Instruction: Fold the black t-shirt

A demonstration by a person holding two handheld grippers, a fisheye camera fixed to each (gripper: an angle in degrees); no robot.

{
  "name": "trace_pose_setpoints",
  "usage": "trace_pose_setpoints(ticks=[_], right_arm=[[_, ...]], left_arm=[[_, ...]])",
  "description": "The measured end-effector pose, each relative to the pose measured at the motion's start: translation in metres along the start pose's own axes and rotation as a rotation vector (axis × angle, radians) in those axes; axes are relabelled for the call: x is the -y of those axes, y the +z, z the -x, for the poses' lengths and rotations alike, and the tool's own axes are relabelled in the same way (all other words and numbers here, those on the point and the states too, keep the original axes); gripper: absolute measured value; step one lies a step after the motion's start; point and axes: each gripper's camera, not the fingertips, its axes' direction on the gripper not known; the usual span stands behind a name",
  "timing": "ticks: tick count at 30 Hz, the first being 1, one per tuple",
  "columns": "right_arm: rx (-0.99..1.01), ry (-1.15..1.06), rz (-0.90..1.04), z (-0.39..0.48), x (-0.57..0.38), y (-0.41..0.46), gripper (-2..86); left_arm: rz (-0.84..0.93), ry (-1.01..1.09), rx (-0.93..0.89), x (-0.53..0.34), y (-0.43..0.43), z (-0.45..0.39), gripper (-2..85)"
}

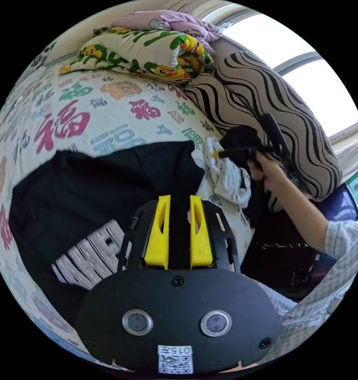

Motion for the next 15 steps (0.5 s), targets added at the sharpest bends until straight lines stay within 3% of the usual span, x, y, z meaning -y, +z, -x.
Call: trace_pose_setpoints(ticks=[7, 11, 15], right_arm=[[0.211, 0.109, -0.058, -0.048, -0.003, 0.040, 7.2], [0.264, 0.065, 0.060, -0.037, 0.016, 0.065, 2.1], [0.226, 0.004, -0.069, -0.021, 0.008, 0.039, 2.1]], left_arm=[[0.111, 0.237, 0.073, 0.183, 0.101, -0.035, 9.5], [0.362, 0.260, 0.110, 0.230, 0.197, -0.052, 6.6], [0.237, 0.268, 0.224, 0.233, 0.175, -0.066, 0.1]])
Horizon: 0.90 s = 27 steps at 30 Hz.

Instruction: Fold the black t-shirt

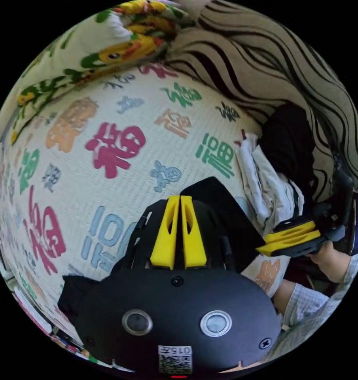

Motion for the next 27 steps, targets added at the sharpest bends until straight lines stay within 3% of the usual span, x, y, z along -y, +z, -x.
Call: trace_pose_setpoints(ticks=[3, 9, 12, 19, 22, 24, 27], right_arm=[[-0.045, -0.054, -0.017, 0.005, -0.001, -0.001, 4.4], [-0.157, 0.015, 0.153, -0.002, 0.035, 0.066, 9.2], [-0.294, 0.013, 0.197, 0.005, 0.049, 0.098, 5.7], [-0.250, 0.052, 0.066, 0.031, 0.030, 0.096, -0.1], [-0.303, 0.075, 0.096, 0.039, 0.027, 0.126, -0.4], [-0.371, 0.076, 0.125, 0.044, 0.031, 0.147, -0.6], [-0.406, 0.079, 0.105, 0.058, 0.035, 0.164, -0.4]], left_arm=[[-0.091, -0.054, 0.114, -0.027, -0.033, 0.009, -0.6], [-0.051, -0.071, 0.093, -0.059, -0.030, 0.023, -0.7], [-0.064, -0.057, 0.055, -0.060, -0.027, 0.021, -0.6], [-0.185, 0.134, -0.017, -0.065, -0.038, -0.021, -0.5], [-0.117, 0.189, 0.073, -0.074, -0.014, -0.039, 0.3], [-0.054, 0.173, 0.164, -0.087, 0.005, -0.038, 1.5], [-0.209, 0.030, 0.094, -0.125, -0.020, -0.010, 4.2]])
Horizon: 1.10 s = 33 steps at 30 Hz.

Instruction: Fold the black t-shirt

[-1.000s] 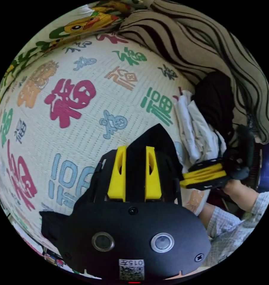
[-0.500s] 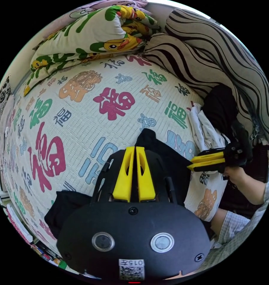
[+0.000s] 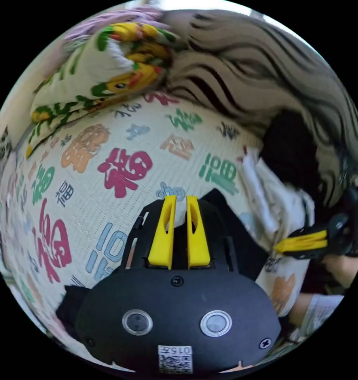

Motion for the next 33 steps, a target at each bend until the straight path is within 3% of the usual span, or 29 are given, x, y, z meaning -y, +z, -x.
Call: trace_pose_setpoints(ticks=[5, 7, 9, 14, 17, 21, 23, 25, 27, 29, 31, 33], right_arm=[[0.139, -0.005, -0.074, 0.039, -0.008, 0.008, 2.1], [0.199, -0.025, -0.072, 0.063, -0.006, 0.016, 3.7], [0.269, -0.083, -0.042, 0.098, 0.001, 0.029, 5.3], [0.384, -0.337, 0.114, 0.252, 0.032, 0.096, 8.1], [0.412, -0.401, 0.219, 0.346, 0.044, 0.158, 9.8], [0.294, -0.438, 0.366, 0.442, 0.058, 0.246, 10.5], [0.067, -0.444, 0.457, 0.486, 0.063, 0.295, 5.9], [0.059, -0.445, 0.477, 0.509, 0.070, 0.304, 2.3], [0.204, -0.400, 0.502, 0.529, 0.077, 0.303, 1.3], [0.550, -0.308, 0.481, 0.561, 0.093, 0.293, 1.1], [0.733, -0.310, 0.435, 0.603, 0.112, 0.290, 1.4], [0.777, -0.407, 0.397, 0.664, 0.130, 0.294, 2.0]], left_arm=[[-0.361, -0.317, -0.166, -0.136, -0.124, 0.045, 7.4], [-0.394, -0.391, -0.146, -0.211, -0.159, 0.040, 7.9], [-0.355, -0.489, -0.061, -0.296, -0.186, 0.033, 8.7], [-0.052, -0.813, 0.121, -0.563, -0.228, 0.038, 10.5], [0.037, -0.915, 0.057, -0.675, -0.233, 0.056, 10.8], [0.044, -0.898, 0.010, -0.749, -0.241, 0.083, 11.3], [0.018, -0.870, -0.068, -0.780, -0.241, 0.103, 12.0], [-0.005, -0.856, -0.139, -0.802, -0.239, 0.117, 12.5], [-0.040, -0.883, -0.193, -0.828, -0.243, 0.131, 12.6], [-0.166, -0.952, -0.227, -0.875, -0.265, 0.147, 12.5], [-0.249, -1.006, -0.222, -0.913, -0.287, 0.161, 12.5], [-0.318, -1.061, -0.191, -0.952, -0.310, 0.176, 12.6]])
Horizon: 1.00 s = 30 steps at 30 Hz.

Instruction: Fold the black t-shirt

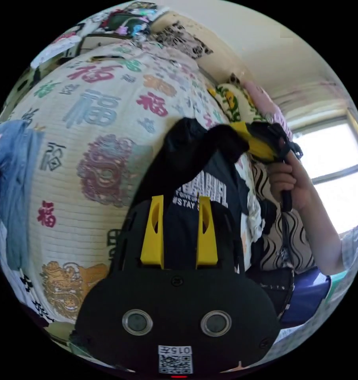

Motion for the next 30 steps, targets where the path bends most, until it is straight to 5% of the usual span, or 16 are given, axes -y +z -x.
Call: trace_pose_setpoints(ticks=[6, 15, 19, 22, 25, 30], right_arm=[[-0.287, -0.152, 0.403, 0.034, 0.104, 0.133, 4.4], [-0.662, -0.316, 0.350, 0.054, 0.228, 0.225, 2.4], [-0.726, -0.278, 0.489, 0.042, 0.279, 0.315, 5.4], [-0.719, -0.306, 0.553, 0.048, 0.287, 0.353, 6.0], [-0.749, -0.395, 0.609, 0.065, 0.285, 0.379, 6.7], [-0.819, -0.562, 0.798, 0.083, 0.278, 0.440, 8.5]], left_arm=[[-0.106, -0.143, 0.073, -0.008, -0.081, 0.122, 13.0], [-0.206, -0.449, 0.064, -0.021, -0.112, 0.264, 13.5], [-0.266, -0.649, 0.086, -0.025, -0.110, 0.309, 6.3], [-0.315, -0.493, 0.008, -0.036, -0.125, 0.304, 0.8], [-0.238, -0.385, 0.128, -0.064, -0.145, 0.281, 0.0], [-0.167, -0.443, 0.059, -0.113, -0.145, 0.276, -0.3]])
